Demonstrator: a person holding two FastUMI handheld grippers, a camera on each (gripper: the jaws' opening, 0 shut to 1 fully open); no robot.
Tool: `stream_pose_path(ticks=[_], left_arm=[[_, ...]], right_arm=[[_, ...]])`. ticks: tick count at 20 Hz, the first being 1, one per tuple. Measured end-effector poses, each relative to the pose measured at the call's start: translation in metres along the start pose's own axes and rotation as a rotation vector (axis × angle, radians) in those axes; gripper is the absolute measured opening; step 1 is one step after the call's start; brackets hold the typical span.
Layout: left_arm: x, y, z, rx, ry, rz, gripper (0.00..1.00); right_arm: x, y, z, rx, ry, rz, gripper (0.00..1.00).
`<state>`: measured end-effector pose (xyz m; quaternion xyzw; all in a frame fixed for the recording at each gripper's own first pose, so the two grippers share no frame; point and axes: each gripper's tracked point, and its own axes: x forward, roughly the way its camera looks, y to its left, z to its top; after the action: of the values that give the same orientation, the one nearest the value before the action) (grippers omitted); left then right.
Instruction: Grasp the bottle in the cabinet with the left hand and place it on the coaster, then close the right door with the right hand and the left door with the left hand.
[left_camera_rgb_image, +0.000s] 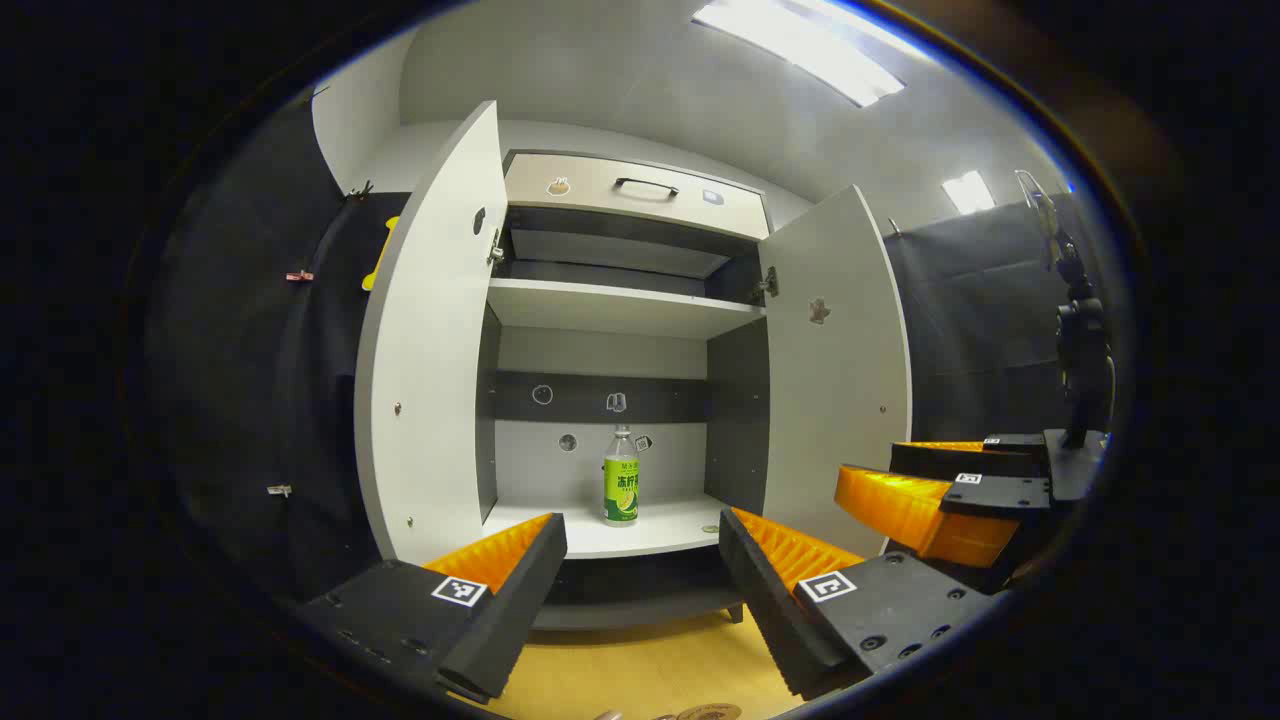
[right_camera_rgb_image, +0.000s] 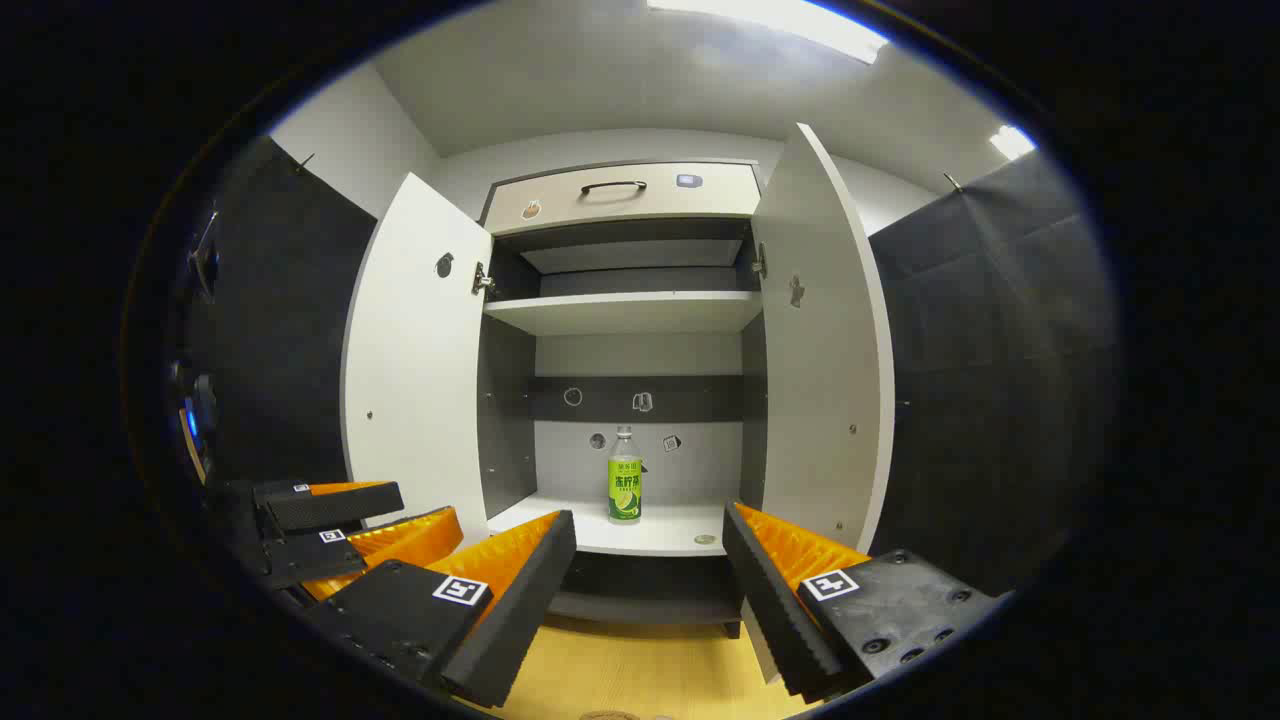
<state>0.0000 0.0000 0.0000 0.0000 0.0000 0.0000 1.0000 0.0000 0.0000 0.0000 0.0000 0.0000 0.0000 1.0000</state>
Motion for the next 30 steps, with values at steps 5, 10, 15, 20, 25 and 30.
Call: stream_pose_path(ticks=[5,10,15,20,25,30], left_arm=[[0.026,0.001,0.003,0.02,-0.022,0.029,0.97],[0.051,-0.001,-0.01,0.0,0.006,0.022,0.97],[0.061,-0.003,-0.01,0.02,0.002,0.028,0.97],[0.066,-0.004,-0.01,0.036,-0.005,0.028,0.97],[0.067,-0.003,-0.014,0.026,0.004,0.024,0.97],[0.071,-0.001,-0.015,0.033,0.003,0.016,0.97]], right_arm=[[0.029,-0.01,-0.012,-0.003,0.018,0.02,0.98],[0.048,-0.024,-0.016,-0.017,0.02,0.013,0.98],[0.061,-0.027,-0.017,-0.009,0.015,0.02,0.98],[0.067,-0.029,-0.021,-0.011,0.025,0.026,0.98],[0.068,-0.031,-0.019,-0.018,0.02,0.015,0.98],[0.066,-0.03,-0.021,-0.026,0.024,0.006,0.98]])
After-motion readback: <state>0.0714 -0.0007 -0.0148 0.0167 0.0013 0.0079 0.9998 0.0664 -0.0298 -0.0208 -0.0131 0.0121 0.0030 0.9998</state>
